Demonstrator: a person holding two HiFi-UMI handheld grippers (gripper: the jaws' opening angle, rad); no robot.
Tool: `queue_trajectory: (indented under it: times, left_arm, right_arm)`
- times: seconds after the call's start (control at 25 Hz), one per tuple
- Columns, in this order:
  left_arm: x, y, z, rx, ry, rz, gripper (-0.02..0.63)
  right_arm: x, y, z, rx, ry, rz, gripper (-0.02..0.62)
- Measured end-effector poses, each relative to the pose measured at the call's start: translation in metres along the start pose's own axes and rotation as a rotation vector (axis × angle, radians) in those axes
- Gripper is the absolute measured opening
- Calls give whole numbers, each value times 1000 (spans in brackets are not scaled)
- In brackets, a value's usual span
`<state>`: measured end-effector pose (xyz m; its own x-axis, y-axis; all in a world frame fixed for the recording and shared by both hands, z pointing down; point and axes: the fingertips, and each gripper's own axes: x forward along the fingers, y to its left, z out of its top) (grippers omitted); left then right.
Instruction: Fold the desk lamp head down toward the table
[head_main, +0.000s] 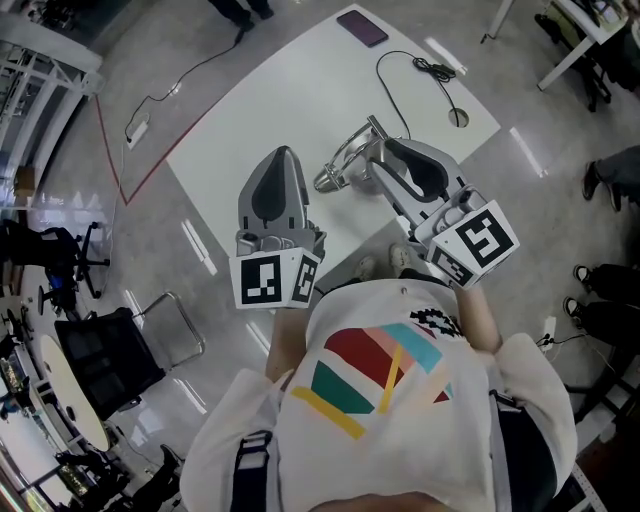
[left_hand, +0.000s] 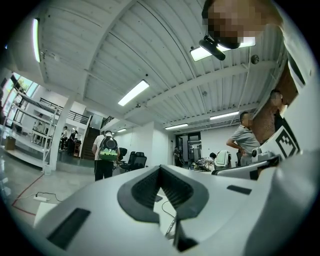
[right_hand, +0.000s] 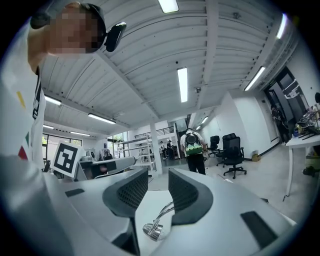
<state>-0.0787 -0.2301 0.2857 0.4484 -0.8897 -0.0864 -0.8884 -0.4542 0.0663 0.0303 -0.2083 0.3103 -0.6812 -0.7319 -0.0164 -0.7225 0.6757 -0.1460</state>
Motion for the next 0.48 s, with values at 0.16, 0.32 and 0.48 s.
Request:
queue_trajectory:
  times: [0.16, 0.32, 0.48]
  left_arm:
    - [0, 1, -5, -5, 19, -5, 43]
    - [2, -1, -11, -13, 28, -8, 43]
    - [1, 4, -13, -22, 28, -8, 43]
  right_arm:
    - [0, -2, 1, -6, 3, -11, 133]
    - [-3, -7, -1, -11, 7, -21, 133]
    - [-1, -6, -3, -17, 6, -25, 133]
